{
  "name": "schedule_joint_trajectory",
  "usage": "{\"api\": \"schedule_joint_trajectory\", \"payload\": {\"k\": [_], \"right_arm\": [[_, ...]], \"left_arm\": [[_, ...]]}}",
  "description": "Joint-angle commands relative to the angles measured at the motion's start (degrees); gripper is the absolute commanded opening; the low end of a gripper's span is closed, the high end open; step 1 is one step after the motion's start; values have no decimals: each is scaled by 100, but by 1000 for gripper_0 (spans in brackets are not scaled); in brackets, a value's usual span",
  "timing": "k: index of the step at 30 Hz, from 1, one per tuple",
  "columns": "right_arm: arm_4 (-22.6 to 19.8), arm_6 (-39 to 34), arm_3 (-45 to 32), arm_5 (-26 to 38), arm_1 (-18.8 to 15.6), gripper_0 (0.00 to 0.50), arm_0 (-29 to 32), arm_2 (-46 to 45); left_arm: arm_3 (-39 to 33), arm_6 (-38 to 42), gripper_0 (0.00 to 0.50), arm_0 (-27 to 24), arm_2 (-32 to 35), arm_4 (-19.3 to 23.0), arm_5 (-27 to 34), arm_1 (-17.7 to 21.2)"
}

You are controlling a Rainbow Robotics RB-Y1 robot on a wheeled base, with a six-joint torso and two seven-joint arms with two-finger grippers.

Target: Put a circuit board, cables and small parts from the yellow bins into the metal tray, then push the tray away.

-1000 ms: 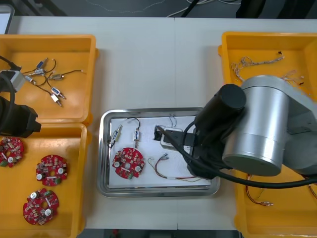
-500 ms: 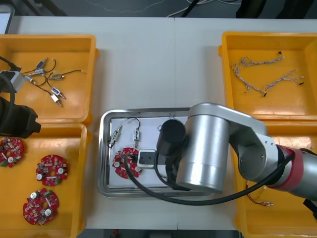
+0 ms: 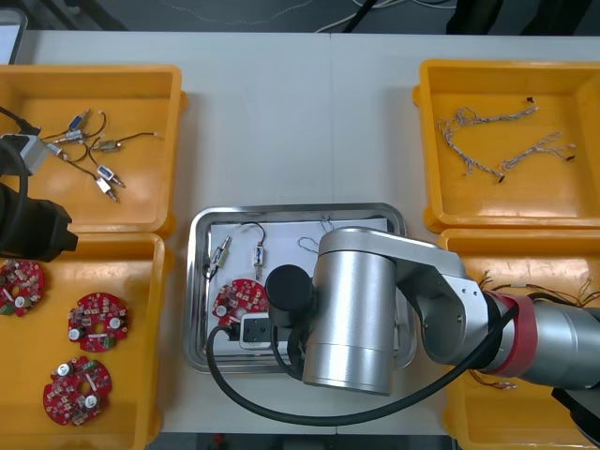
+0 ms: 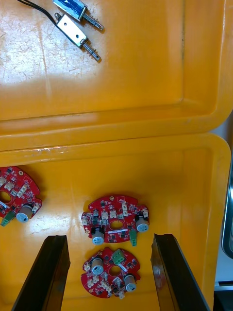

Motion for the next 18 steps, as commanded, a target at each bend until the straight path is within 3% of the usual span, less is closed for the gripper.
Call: {"api": "schedule_joint_trajectory", "payload": {"k": [1, 18], "right_arm": [[-56, 240, -22, -33, 171, 495, -87, 133], [287, 283, -22, -33, 303, 493, 317, 177]], "left_arm": [[-167, -336, 500, 147, 159, 27, 39, 235], [-167, -336, 500, 147, 159, 27, 39, 235]]}}
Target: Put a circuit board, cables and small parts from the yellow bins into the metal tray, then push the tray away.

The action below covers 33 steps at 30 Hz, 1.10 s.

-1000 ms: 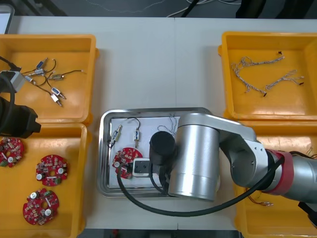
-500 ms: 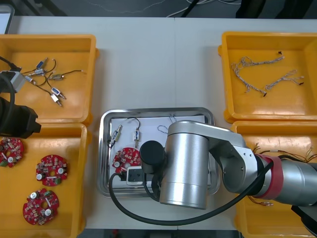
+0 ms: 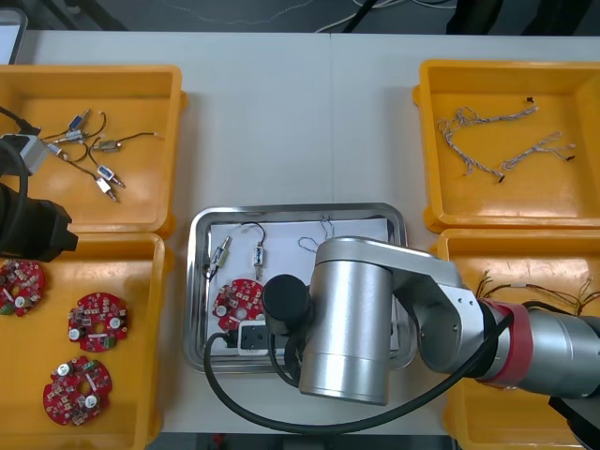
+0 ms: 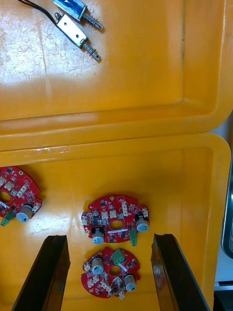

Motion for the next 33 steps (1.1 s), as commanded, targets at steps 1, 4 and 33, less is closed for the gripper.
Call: {"api": "schedule_joint_trajectory", "payload": {"k": [1, 4, 33], "right_arm": [[189, 282, -35, -33, 225, 494, 214, 138], [251, 282, -35, -33, 252, 494, 249, 164], [796, 300, 387, -227, 621, 471, 627, 375]], "left_arm": [[-167, -336, 500, 146, 159, 27, 39, 235], [-167, -336, 500, 146, 159, 27, 39, 235], [-167, -336, 500, 146, 159, 27, 39, 235]]}}
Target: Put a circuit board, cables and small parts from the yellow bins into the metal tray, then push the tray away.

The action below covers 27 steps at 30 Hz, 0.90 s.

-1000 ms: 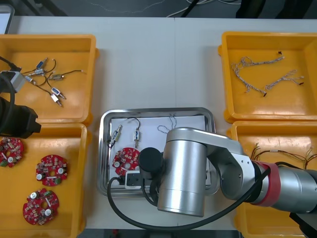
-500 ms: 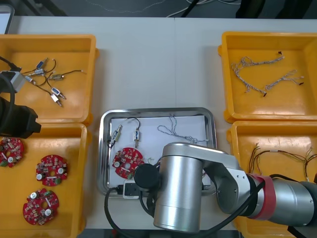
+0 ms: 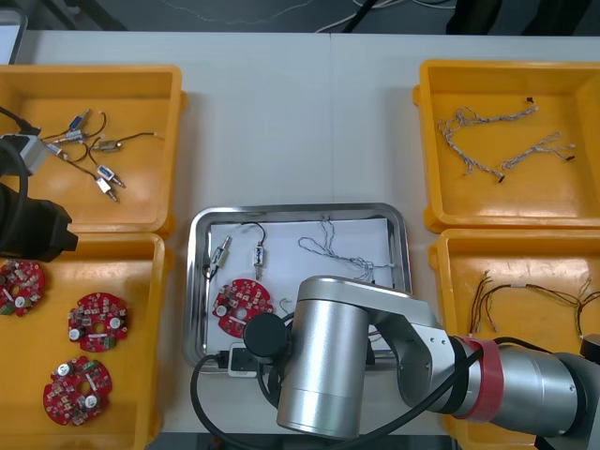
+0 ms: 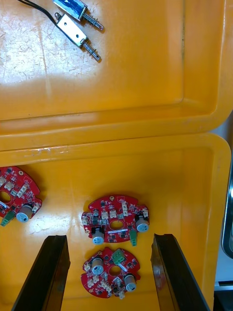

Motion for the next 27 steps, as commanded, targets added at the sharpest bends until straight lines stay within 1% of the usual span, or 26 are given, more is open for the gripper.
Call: {"api": "schedule_joint_trajectory", "payload": {"k": [1, 2, 3, 5, 6, 7, 8, 11, 14, 17, 22, 27], "right_arm": [[47, 298, -65, -57, 157, 465, 68, 113], [56, 298, -65, -57, 148, 443, 68, 130], [56, 290, -65, -57, 140, 431, 68, 130], [74, 298, -65, -66, 140, 370, 68, 139], [74, 298, -65, -66, 140, 354, 68, 139], [83, 298, -65, -74, 140, 294, 68, 148], [83, 290, -65, -92, 140, 190, 68, 148], [83, 290, -65, -154, 113, 72, 68, 148], [83, 298, -65, -285, 69, 39, 68, 148], [74, 298, -65, -382, 25, 26, 59, 148], [47, 316, -65, -417, -63, 24, -64, 148], [30, 325, -65, -531, -230, 21, -284, 148]], "left_arm": [[-167, -336, 500, 145, 159, 26, 39, 235], [-167, -336, 500, 145, 159, 26, 39, 235], [-167, -336, 500, 145, 159, 26, 39, 235], [-167, -336, 500, 145, 159, 26, 39, 235], [-167, -336, 500, 145, 159, 26, 39, 235], [-167, -336, 500, 145, 159, 26, 39, 235], [-167, -336, 500, 145, 159, 26, 39, 235], [-167, -336, 500, 145, 159, 26, 39, 235], [-167, -336, 500, 145, 159, 26, 39, 235], [-167, -336, 500, 145, 159, 26, 39, 235], [-167, -336, 500, 145, 159, 26, 39, 235], [-167, -336, 500, 145, 159, 26, 39, 235]]}}
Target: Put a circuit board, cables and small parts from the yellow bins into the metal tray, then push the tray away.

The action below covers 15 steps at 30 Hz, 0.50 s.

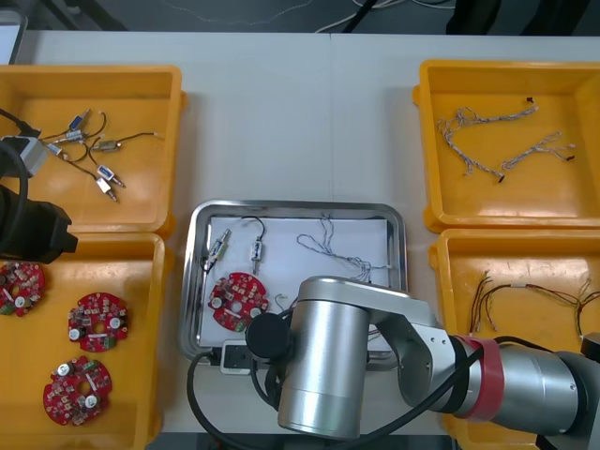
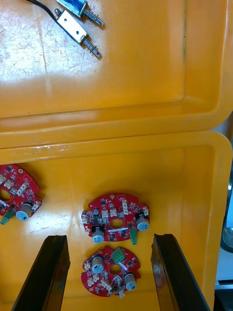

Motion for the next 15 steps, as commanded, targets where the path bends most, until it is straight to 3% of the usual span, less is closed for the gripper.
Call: {"api": "schedule_joint_trajectory", "payload": {"k": [1, 15], "right_arm": [[-12, 324, -67, -246, -260, 23, -292, 120], [-109, 351, -67, -536, -620, 23, -775, 103]], "left_arm": [[-167, -336, 500, 116, 159, 26, 39, 235], [-167, -336, 500, 116, 159, 26, 39, 235]]}}
